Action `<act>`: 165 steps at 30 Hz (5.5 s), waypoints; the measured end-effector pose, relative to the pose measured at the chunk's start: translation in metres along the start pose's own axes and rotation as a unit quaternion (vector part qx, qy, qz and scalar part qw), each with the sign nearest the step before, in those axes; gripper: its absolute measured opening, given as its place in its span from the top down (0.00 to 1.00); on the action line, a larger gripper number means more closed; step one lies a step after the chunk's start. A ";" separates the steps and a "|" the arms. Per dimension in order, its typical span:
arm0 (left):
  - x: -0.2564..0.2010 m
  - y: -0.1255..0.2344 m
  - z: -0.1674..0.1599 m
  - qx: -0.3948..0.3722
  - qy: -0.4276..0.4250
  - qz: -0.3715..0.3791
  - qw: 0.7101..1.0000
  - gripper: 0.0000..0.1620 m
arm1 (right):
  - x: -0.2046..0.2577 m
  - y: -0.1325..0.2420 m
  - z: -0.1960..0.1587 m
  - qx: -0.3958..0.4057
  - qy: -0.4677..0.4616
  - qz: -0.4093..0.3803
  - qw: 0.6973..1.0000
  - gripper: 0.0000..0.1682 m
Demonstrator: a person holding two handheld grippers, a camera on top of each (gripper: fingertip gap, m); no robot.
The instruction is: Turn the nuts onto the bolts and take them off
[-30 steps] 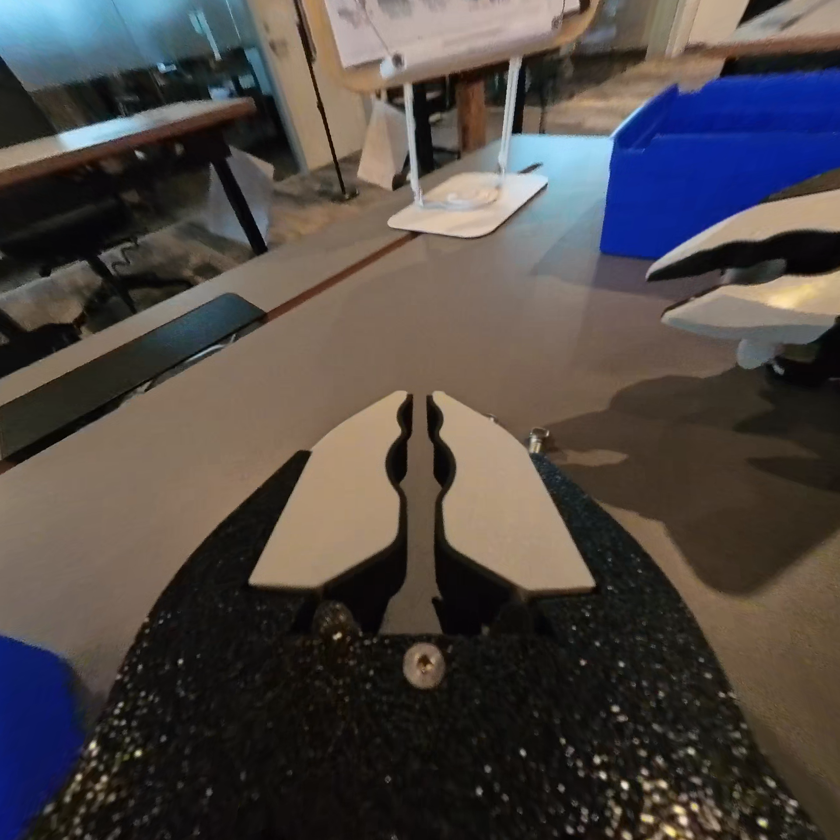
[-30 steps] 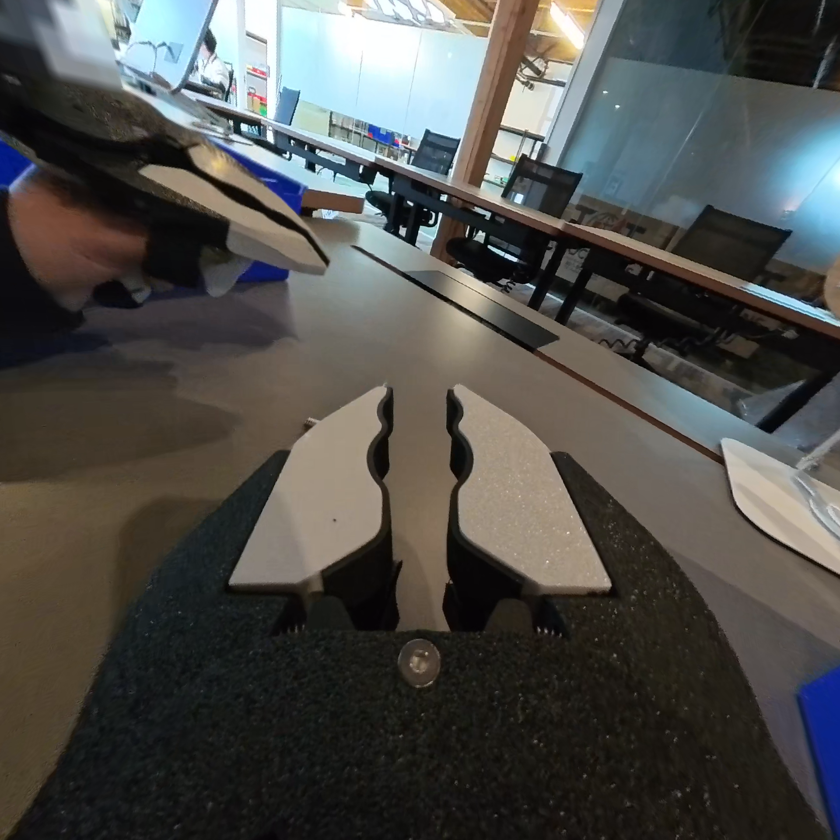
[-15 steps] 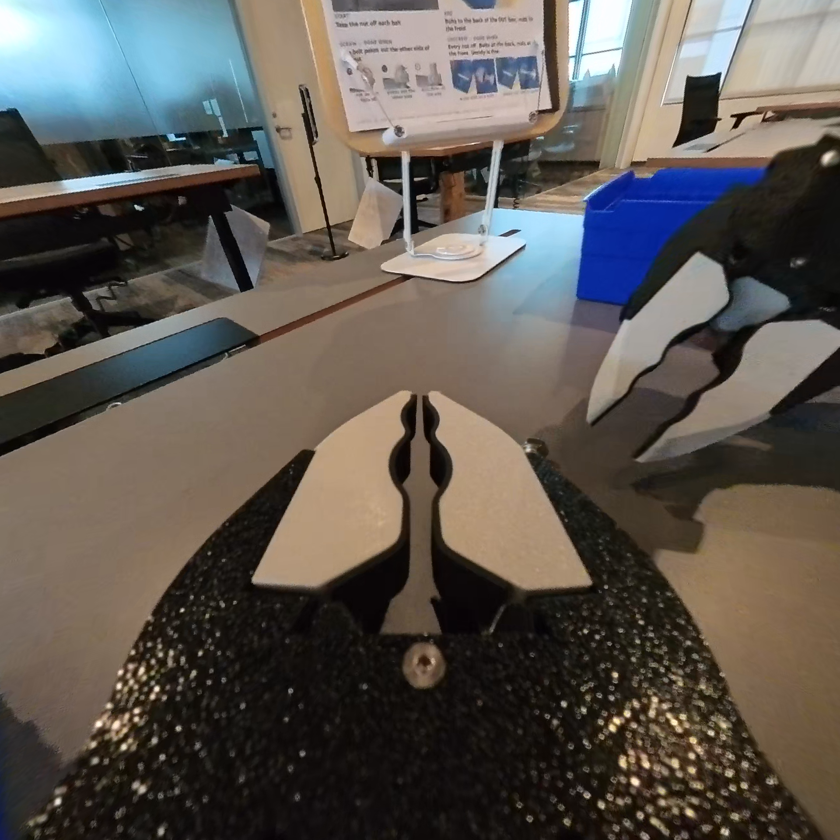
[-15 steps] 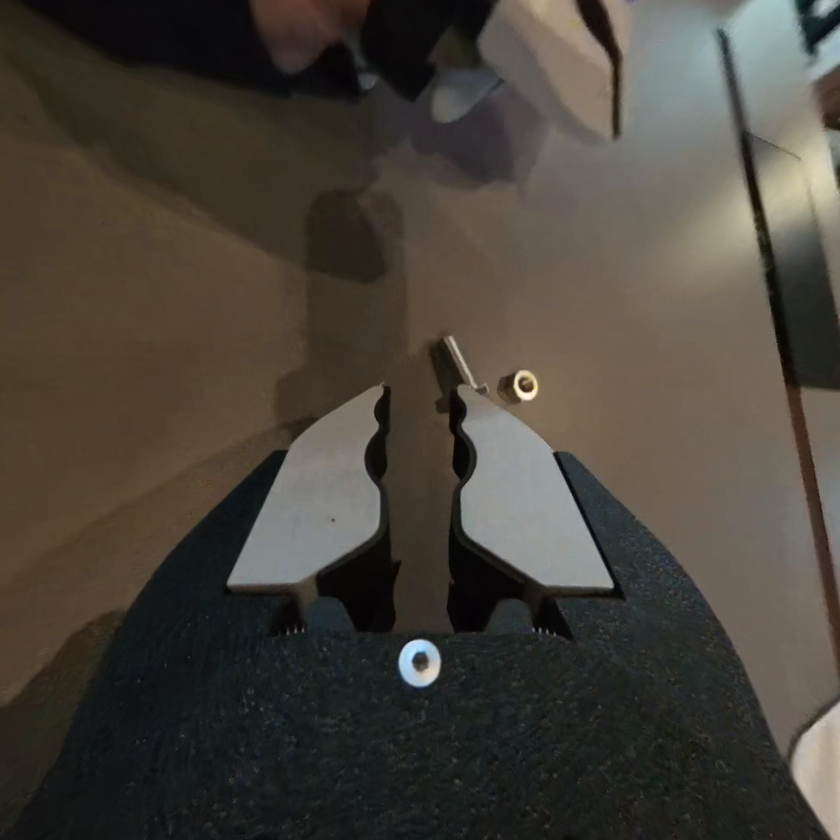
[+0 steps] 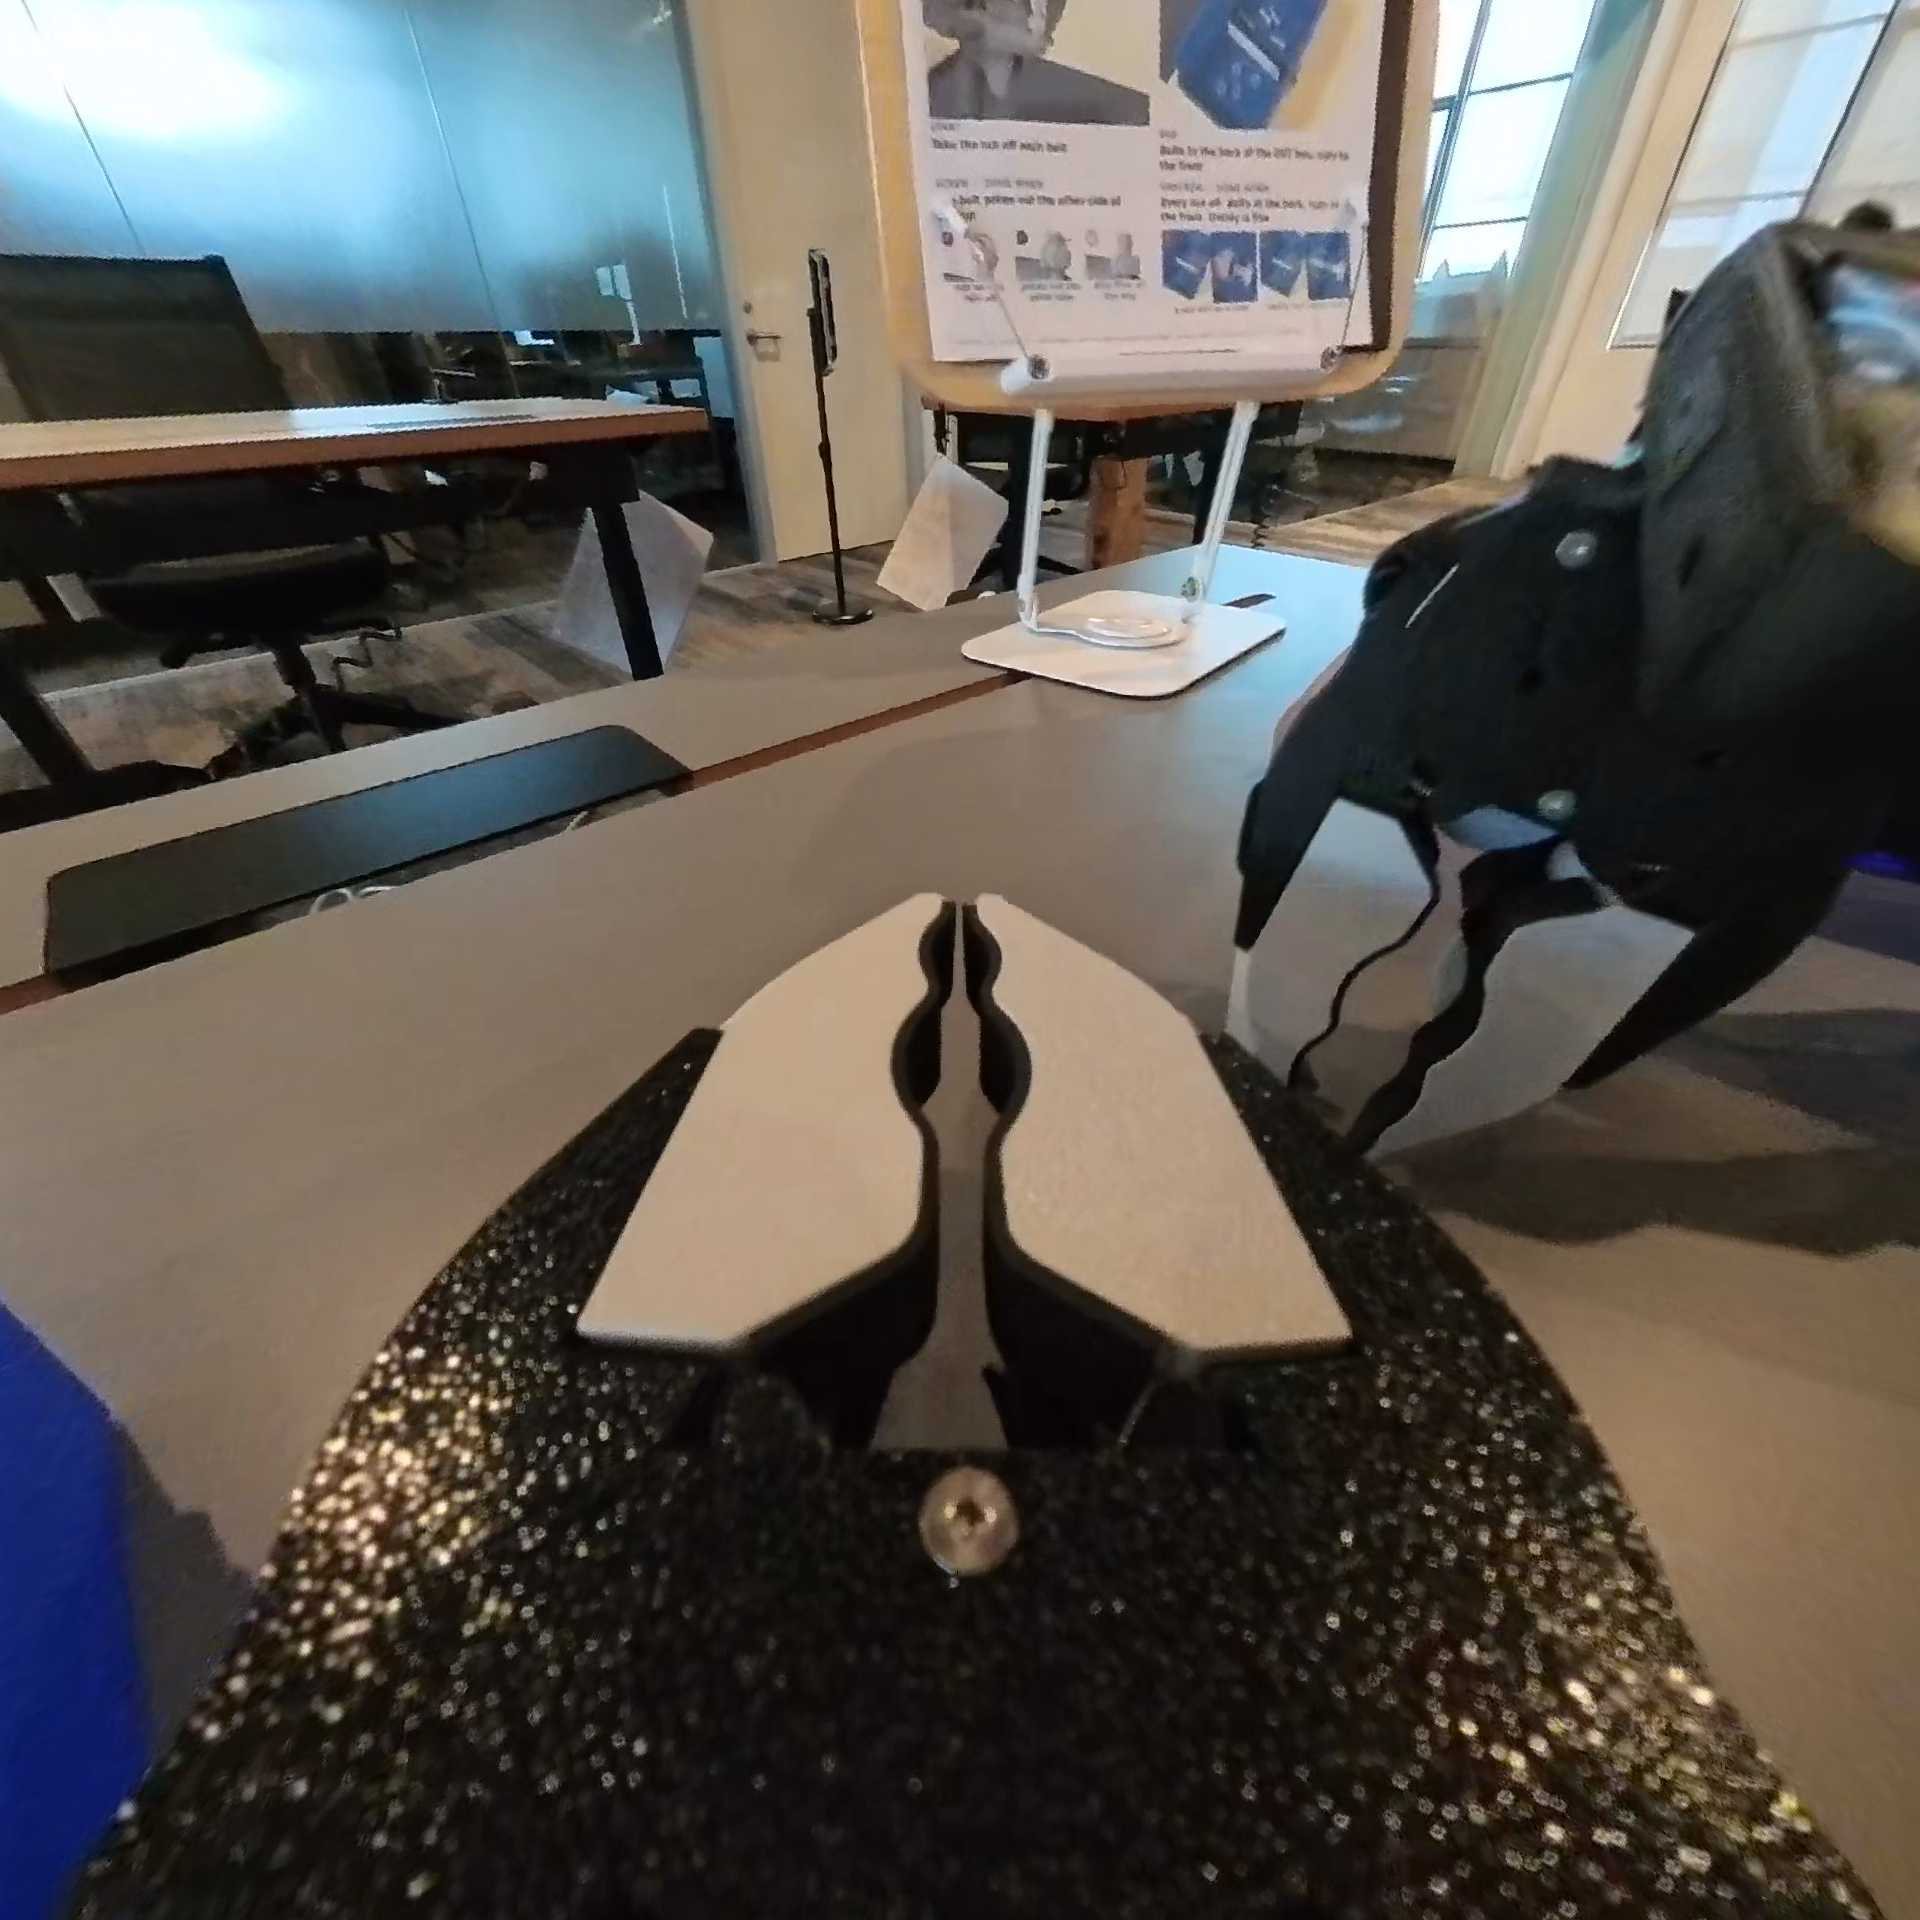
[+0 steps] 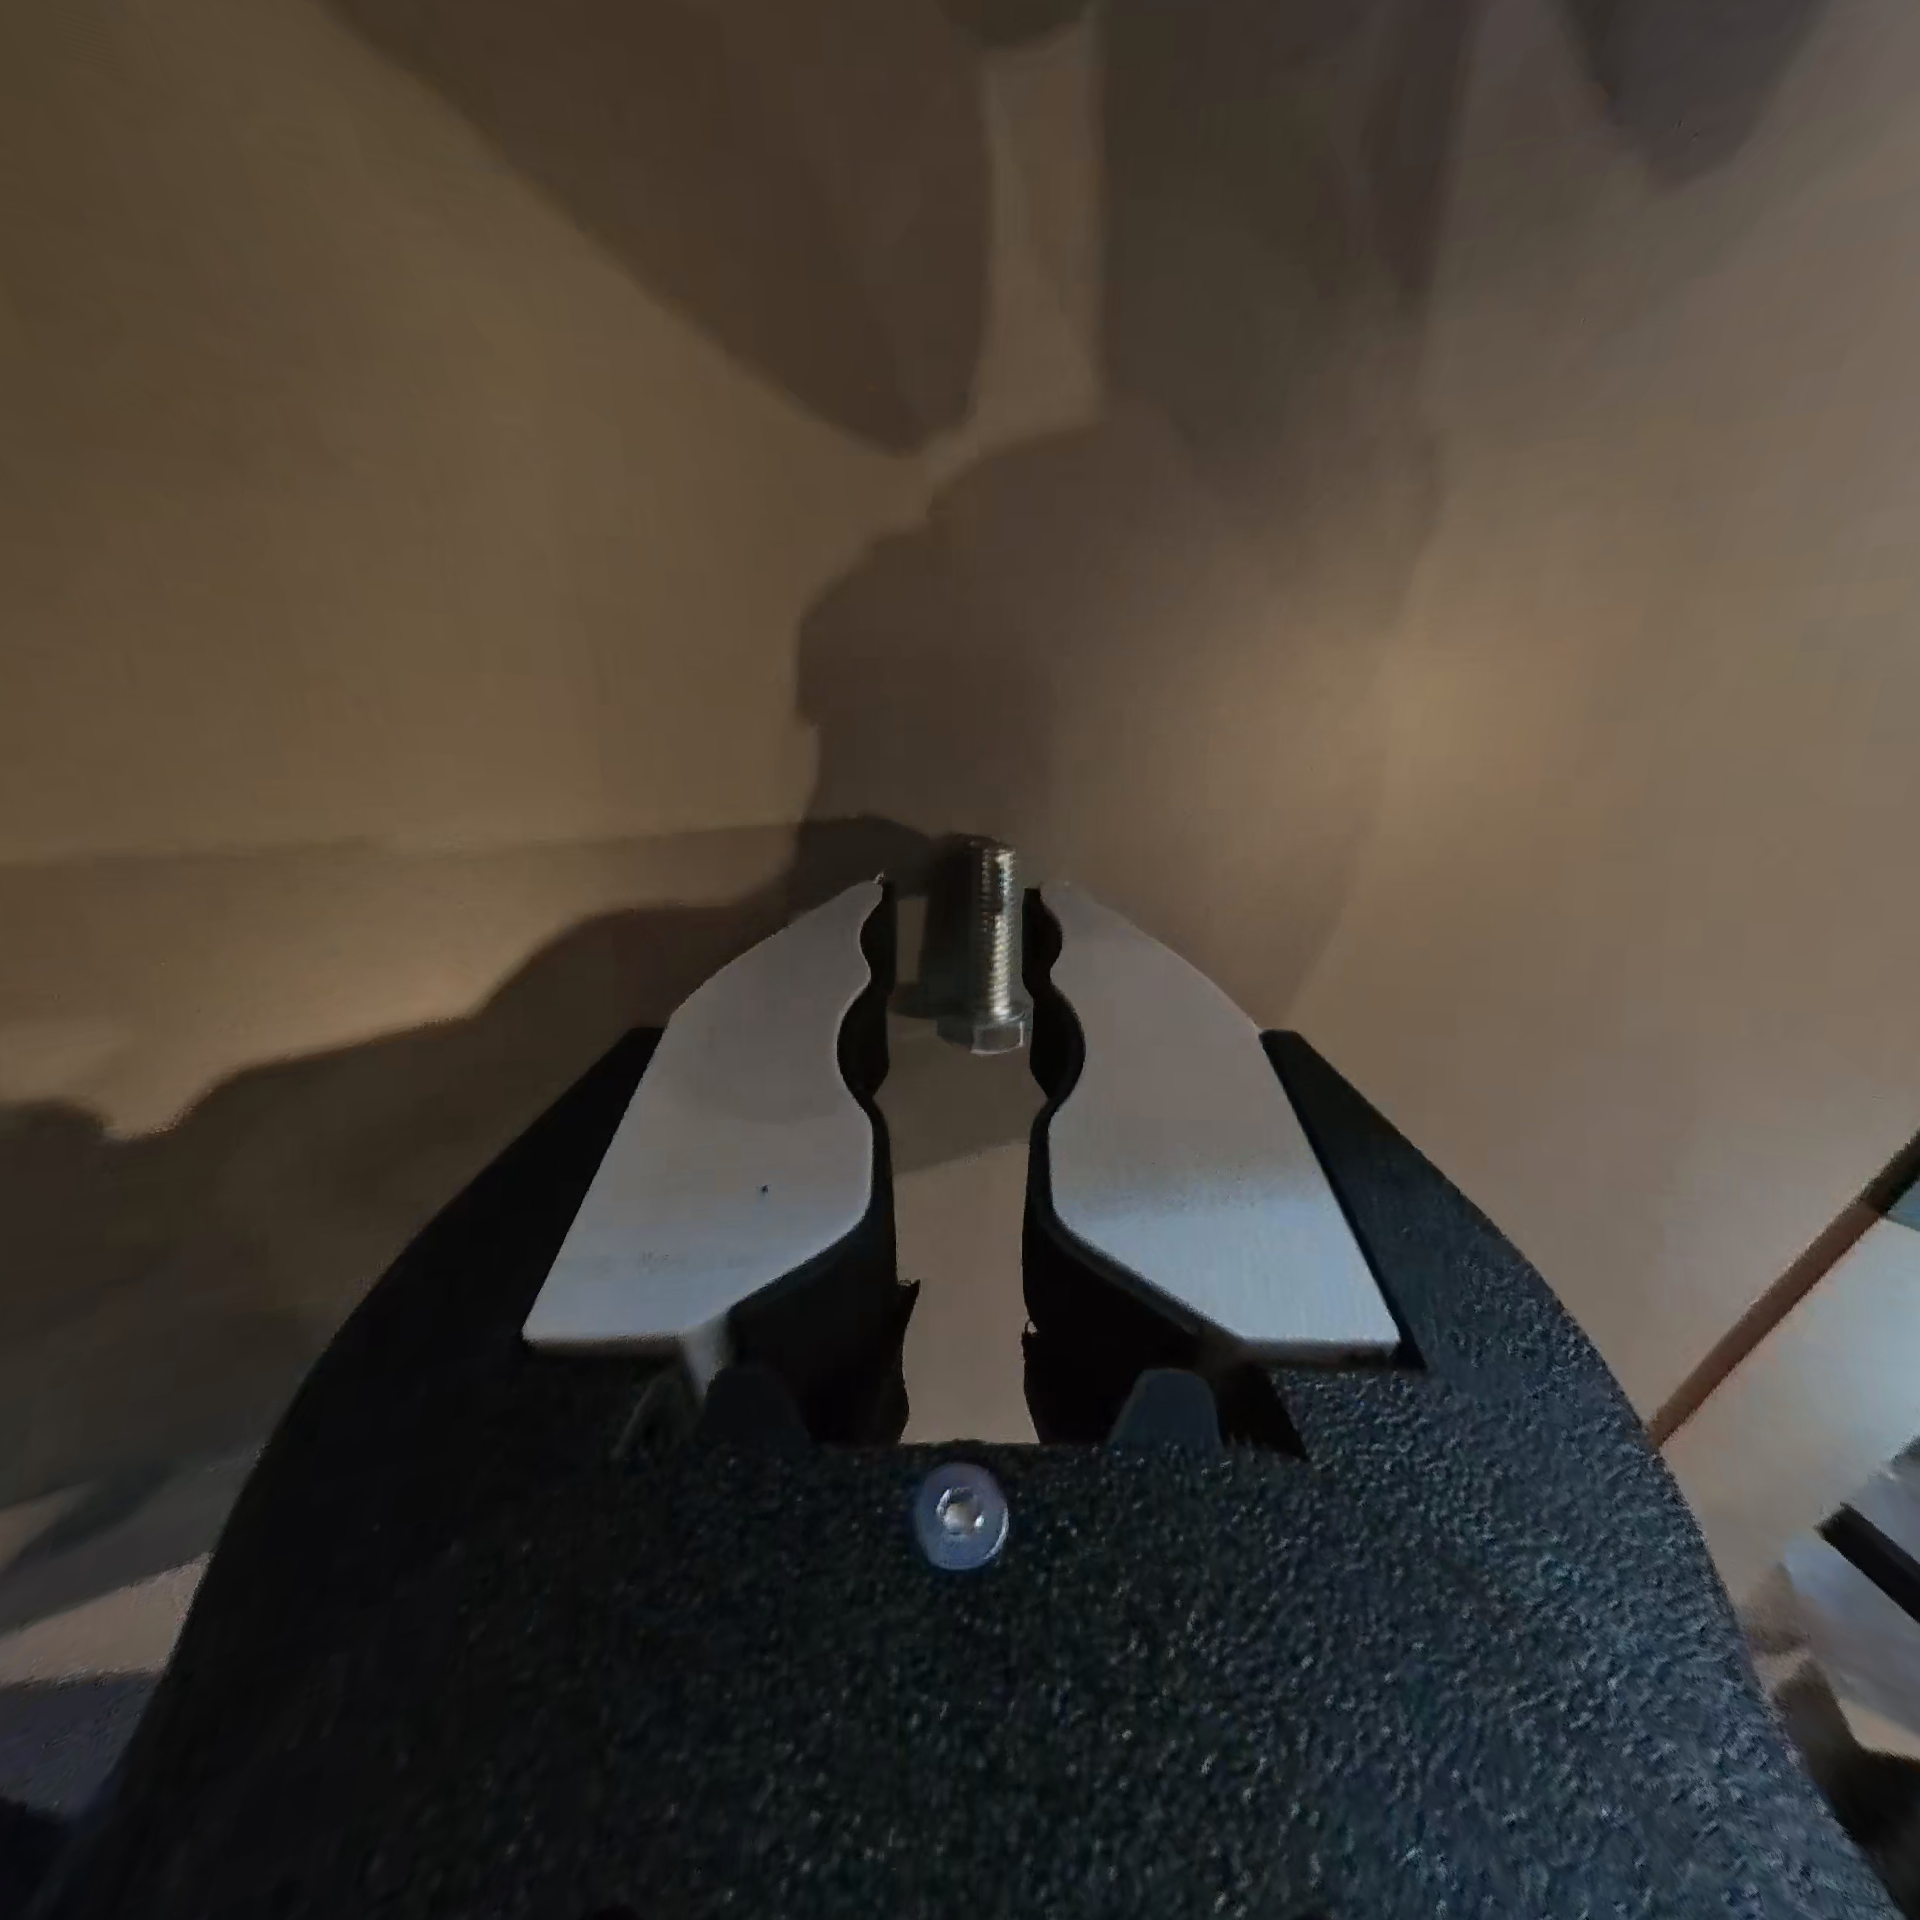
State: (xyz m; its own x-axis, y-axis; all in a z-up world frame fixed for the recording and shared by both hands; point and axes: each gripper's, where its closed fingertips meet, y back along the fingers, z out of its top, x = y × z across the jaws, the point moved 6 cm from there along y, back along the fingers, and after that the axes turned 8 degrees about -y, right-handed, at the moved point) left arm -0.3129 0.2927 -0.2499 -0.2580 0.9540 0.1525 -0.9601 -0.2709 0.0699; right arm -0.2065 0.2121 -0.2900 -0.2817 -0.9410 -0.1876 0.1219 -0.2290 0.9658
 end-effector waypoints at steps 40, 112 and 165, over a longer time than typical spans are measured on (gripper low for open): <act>-0.081 -0.015 0.004 -0.027 0.013 -0.328 0.944 0.74 | 0.010 0.057 -0.015 -0.692 -0.246 0.115 0.669 0.94; -0.059 -0.009 0.004 -0.013 -0.038 -0.277 0.960 0.89 | 0.002 0.050 -0.045 -0.533 -0.272 -0.108 0.794 0.85; -0.045 -0.013 -0.001 -0.005 -0.032 -0.178 0.983 0.89 | -0.011 0.010 -0.049 -0.352 -0.392 -0.141 0.838 0.90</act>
State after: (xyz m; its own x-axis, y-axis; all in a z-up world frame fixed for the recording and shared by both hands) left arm -0.2893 0.2538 -0.2587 0.1020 0.9781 0.1815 -0.9894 0.0808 0.1206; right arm -0.1555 0.2077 -0.2870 -0.8989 -0.4350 0.0517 0.3991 -0.7645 0.5062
